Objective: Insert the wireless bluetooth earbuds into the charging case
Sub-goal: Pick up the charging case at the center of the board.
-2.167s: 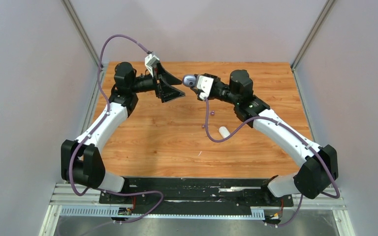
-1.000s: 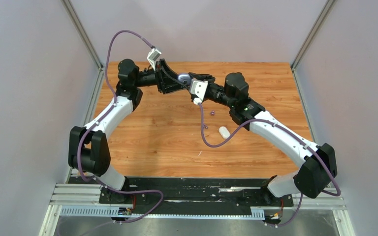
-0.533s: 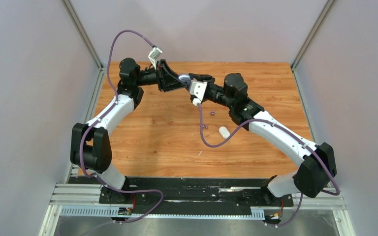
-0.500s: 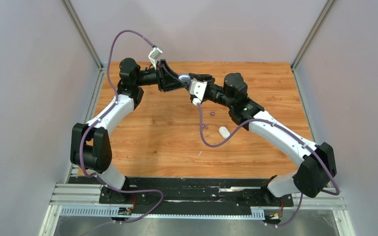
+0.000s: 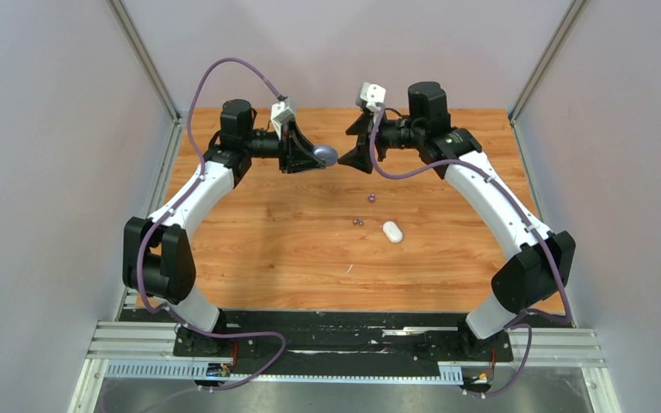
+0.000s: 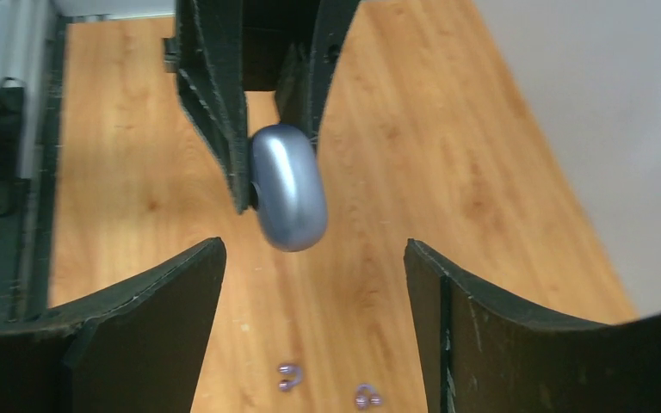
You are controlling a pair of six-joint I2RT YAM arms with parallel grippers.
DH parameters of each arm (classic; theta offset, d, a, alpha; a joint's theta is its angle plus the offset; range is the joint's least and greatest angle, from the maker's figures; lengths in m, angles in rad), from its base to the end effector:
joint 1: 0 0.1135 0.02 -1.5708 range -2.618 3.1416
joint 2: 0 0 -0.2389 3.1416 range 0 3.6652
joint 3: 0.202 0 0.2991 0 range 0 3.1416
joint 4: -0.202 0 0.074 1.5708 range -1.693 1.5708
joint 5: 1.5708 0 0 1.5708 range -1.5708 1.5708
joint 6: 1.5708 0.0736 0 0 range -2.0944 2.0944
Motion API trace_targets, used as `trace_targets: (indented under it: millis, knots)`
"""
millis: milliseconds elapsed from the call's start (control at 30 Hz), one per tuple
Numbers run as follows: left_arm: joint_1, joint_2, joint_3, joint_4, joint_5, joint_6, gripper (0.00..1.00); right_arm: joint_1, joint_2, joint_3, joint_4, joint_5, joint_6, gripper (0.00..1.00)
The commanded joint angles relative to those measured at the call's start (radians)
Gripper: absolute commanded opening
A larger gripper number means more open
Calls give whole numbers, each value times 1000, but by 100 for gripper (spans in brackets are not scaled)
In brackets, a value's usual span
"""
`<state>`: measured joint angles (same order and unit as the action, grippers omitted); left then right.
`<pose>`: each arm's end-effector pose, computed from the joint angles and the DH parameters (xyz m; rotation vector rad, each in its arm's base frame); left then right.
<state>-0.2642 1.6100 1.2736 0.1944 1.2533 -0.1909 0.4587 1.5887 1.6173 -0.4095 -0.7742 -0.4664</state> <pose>0.3889 -0.1776 0.2984 1.0200 1.4995 -1.3838 0.3655 0.2379 0.3737 -1.2743 1.4190 0.7447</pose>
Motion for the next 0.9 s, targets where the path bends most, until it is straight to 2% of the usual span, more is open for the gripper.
trace_targets:
  millis: [0, 167, 367, 867]
  knots:
    - [-23, -60, 91, -494, 11, 524, 0, 3, 42, 37, -112, -221, 124, 76]
    - [-36, -71, 92, -531, 4, 564, 0, 3, 74, 53, -116, -258, 114, 75]
    - [-55, -86, 95, -538, 3, 577, 0, 3, 117, 55, -115, -225, 116, 73]
    - [-59, -69, 105, -586, 10, 611, 0, -58, 140, 124, 58, 71, 264, 56]
